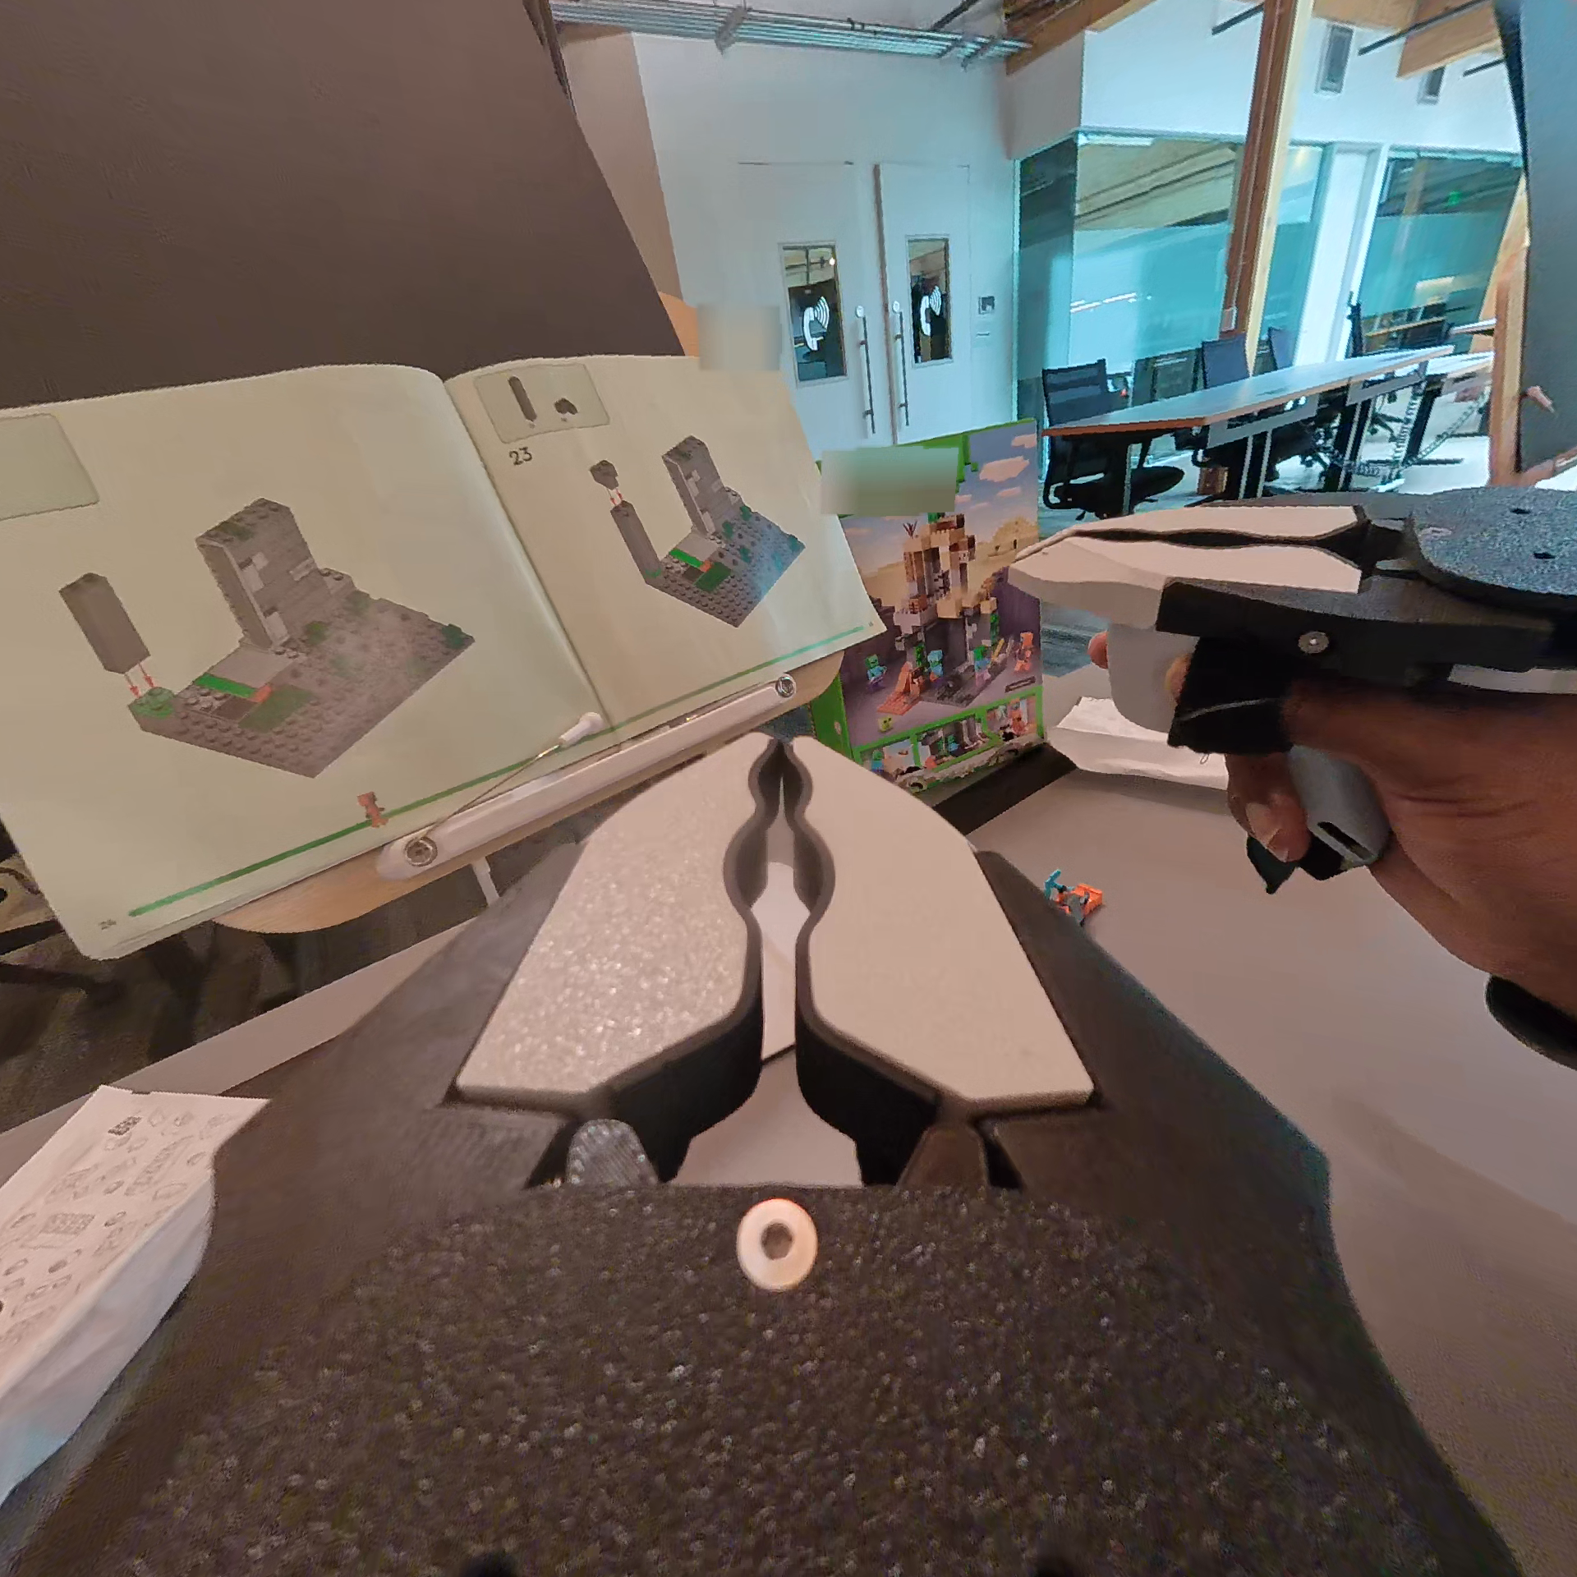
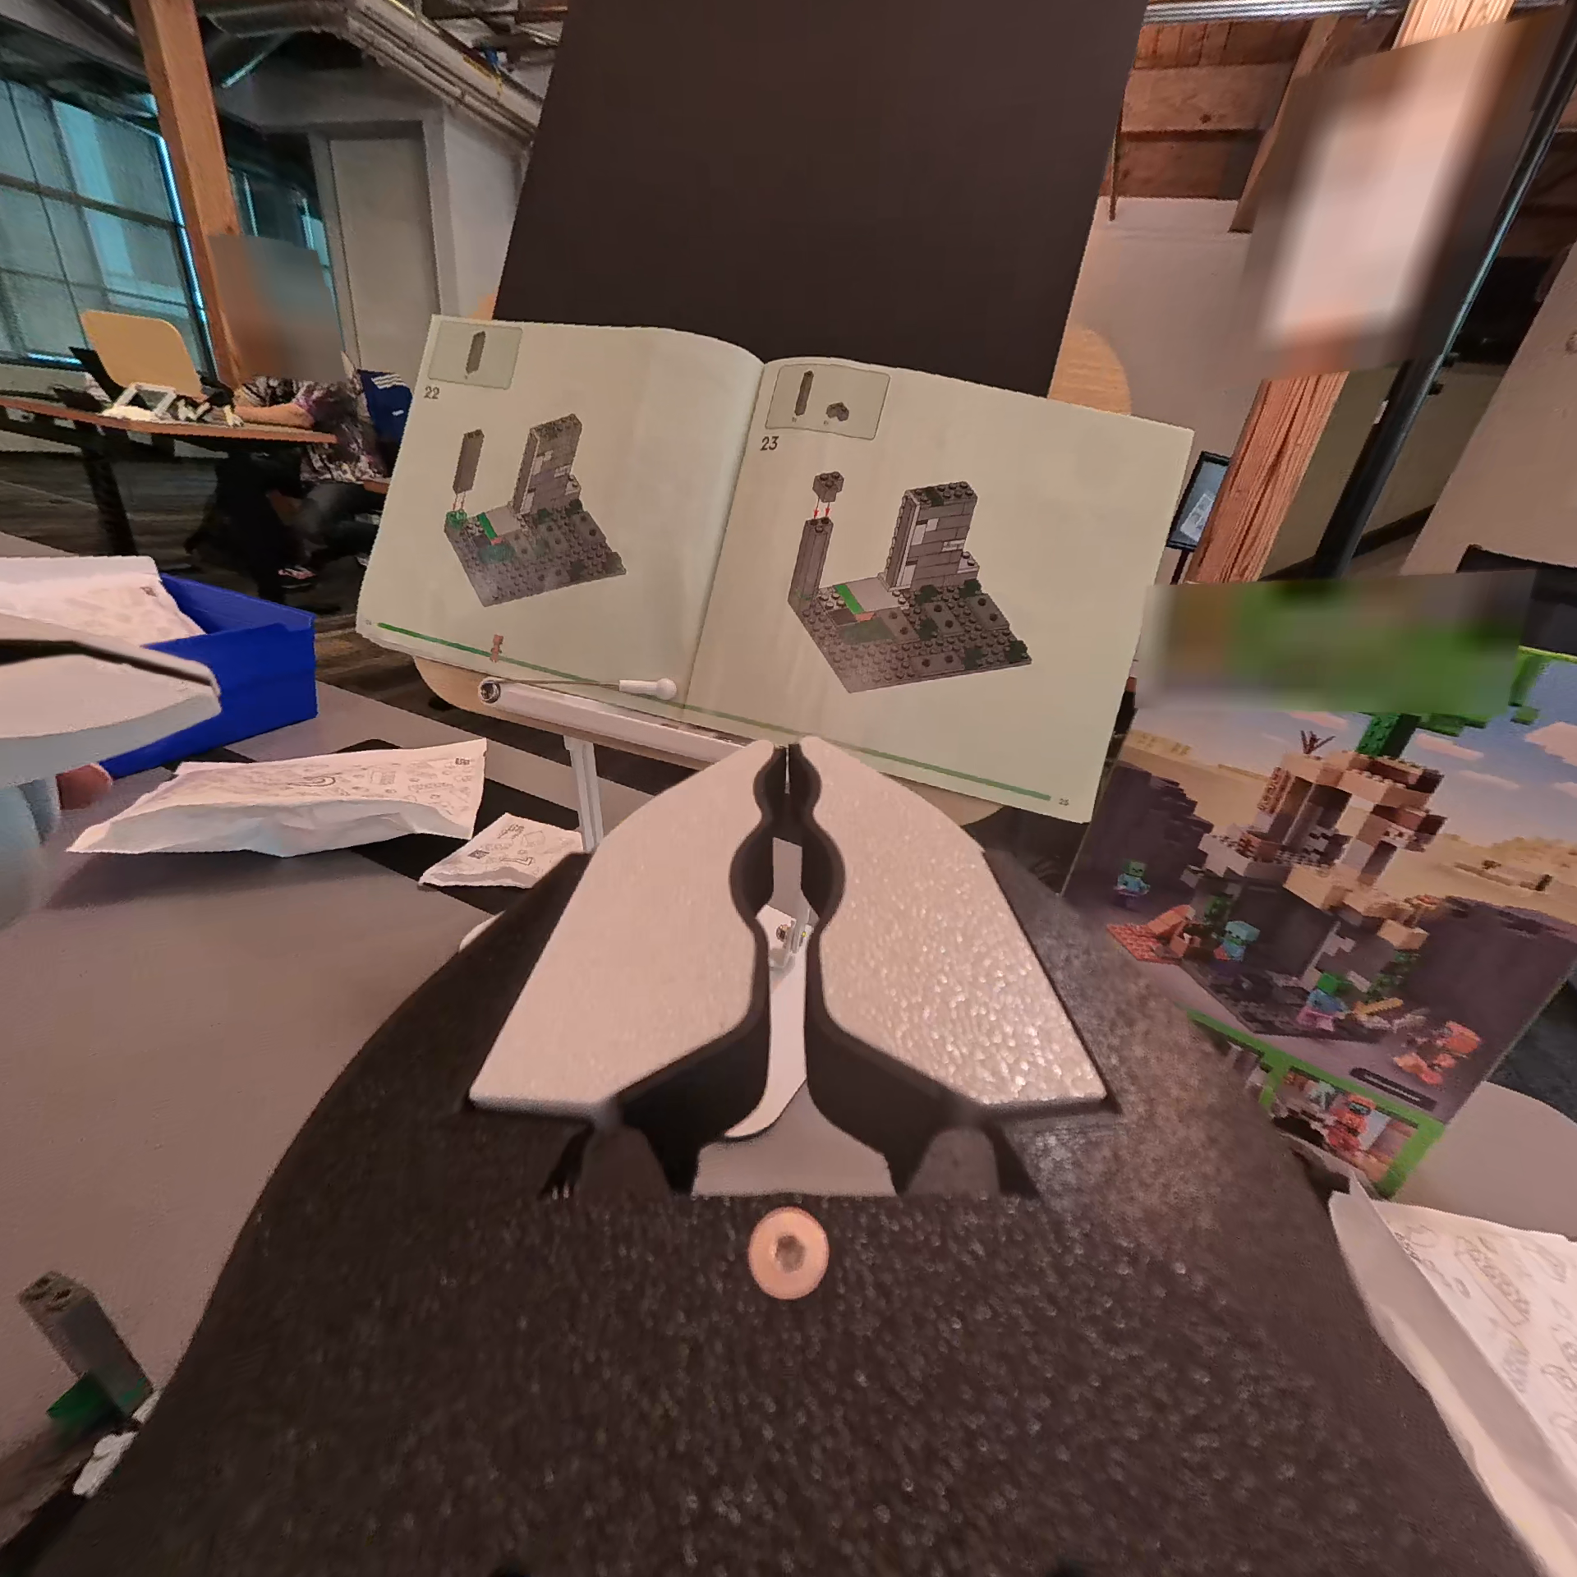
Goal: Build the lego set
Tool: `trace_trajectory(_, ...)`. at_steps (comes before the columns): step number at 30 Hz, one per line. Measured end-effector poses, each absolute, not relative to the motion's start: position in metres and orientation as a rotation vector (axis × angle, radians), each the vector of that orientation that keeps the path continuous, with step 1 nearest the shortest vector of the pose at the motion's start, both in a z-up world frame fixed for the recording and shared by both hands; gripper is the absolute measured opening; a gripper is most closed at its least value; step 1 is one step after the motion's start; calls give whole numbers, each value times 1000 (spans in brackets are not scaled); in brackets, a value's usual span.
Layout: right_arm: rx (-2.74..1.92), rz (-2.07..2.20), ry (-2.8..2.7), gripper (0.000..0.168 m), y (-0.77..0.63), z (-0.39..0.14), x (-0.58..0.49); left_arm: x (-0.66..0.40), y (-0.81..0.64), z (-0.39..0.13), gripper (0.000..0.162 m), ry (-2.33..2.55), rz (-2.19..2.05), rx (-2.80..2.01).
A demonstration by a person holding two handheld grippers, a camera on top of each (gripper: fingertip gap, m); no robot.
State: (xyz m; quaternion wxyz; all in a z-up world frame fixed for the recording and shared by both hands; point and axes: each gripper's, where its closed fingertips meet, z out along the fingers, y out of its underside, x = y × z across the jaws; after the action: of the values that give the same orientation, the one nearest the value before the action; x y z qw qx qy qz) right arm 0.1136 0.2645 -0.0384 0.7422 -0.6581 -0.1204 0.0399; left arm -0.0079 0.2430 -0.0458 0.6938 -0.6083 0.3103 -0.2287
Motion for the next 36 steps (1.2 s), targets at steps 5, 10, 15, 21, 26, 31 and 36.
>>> trace_trajectory(5,-1449,95,-281,3,266,-41,109,-6,244,-50,0,688,-559,-1373)
trace_trajectory(10,-1444,94,-293,5,263,-39,107,-6,243,-48,0,677,-563,-1364)
trace_trajectory(15,-1419,88,-301,0,259,-32,107,-9,243,-45,0,660,-537,-1362)
trace_trajectory(21,-1411,93,-313,0,254,-26,102,-15,240,-36,0,668,-513,-1356)
trace_trajectory(26,-1400,105,-331,0,248,-19,96,-22,240,-24,0,694,-514,-1371)
trace_trajectory(31,-1433,107,-412,0,236,-26,84,-46,228,-4,0,681,-570,-1408)
trace_trajectory(36,-1478,89,-489,0,221,-46,85,-100,203,17,2,683,-480,-1430)
